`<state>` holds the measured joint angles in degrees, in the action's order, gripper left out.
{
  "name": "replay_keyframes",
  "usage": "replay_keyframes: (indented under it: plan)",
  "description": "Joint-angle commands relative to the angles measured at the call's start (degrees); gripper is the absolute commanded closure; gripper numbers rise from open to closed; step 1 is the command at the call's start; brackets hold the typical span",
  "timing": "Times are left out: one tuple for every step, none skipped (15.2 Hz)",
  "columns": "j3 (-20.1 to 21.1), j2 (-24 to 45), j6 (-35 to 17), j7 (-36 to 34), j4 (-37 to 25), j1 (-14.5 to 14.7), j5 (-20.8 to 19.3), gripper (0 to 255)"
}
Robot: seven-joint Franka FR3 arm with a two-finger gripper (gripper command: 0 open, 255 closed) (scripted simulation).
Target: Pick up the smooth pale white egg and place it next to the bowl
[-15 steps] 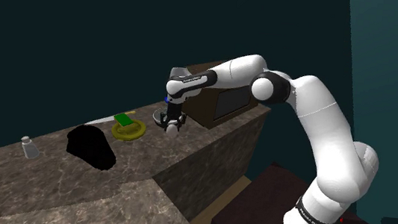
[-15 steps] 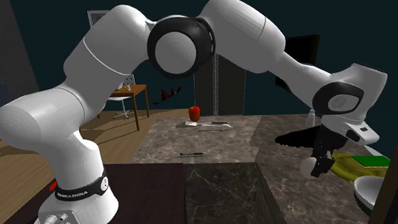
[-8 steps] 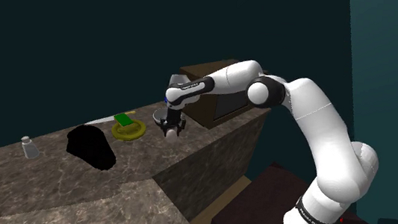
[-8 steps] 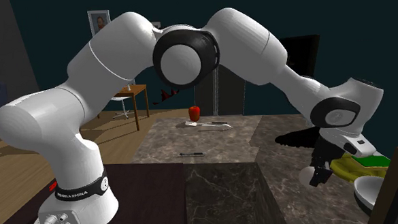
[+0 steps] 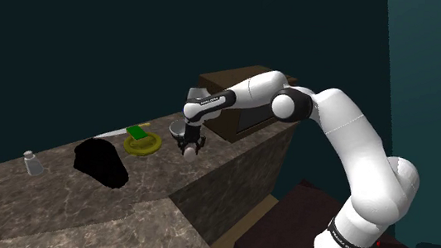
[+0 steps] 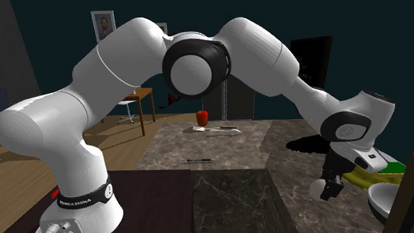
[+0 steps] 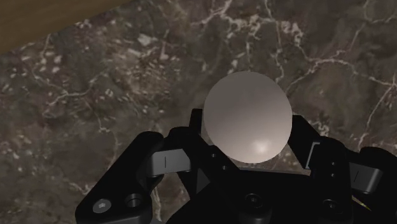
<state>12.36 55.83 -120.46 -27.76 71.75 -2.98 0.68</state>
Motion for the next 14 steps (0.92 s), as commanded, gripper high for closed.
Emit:
replay_keyframes:
  plan:
    - [0.0,0.01,-0.02,0.0,-0.01,0.0,0.0,255]
    - [0.0,0.01,-0.02,0.0,-0.01,0.0,0.0,255]
    - [0.0,0.01,-0.02,0.0,-0.01,0.0,0.0,255]
    - [0.0,0.01,-0.02,0.0,-0.01,0.0,0.0,255]
    - [0.0,0.01,-0.03,0.0,-0.01,0.0,0.0,0]
    - [0.0,0.01,-0.02,0.0,-0.01,0.0,0.0,0]
    - [0.0,0.01,-0.02,0.0,-0.01,0.01,0.0,0]
    - [0.0,0.0,-0.03,0.0,0.0,0.0,0.0,0]
    - [0.0,0.0,-0.03,0.0,0.0,0.0,0.0,0]
    - [0.0,0.0,-0.03,0.0,-0.01,0.0,0.0,0]
    - [0.07,-0.97,1.22,0.03,-0.26,-0.21,0.07,0]
    - [0.13,-1.9,2.51,0.06,-0.61,-0.42,0.14,0]
    - [0.18,-2.75,3.85,0.09,-1.08,-0.61,0.2,0]
    - [0.22,-3.38,4.94,0.11,-1.54,-0.76,0.25,0]
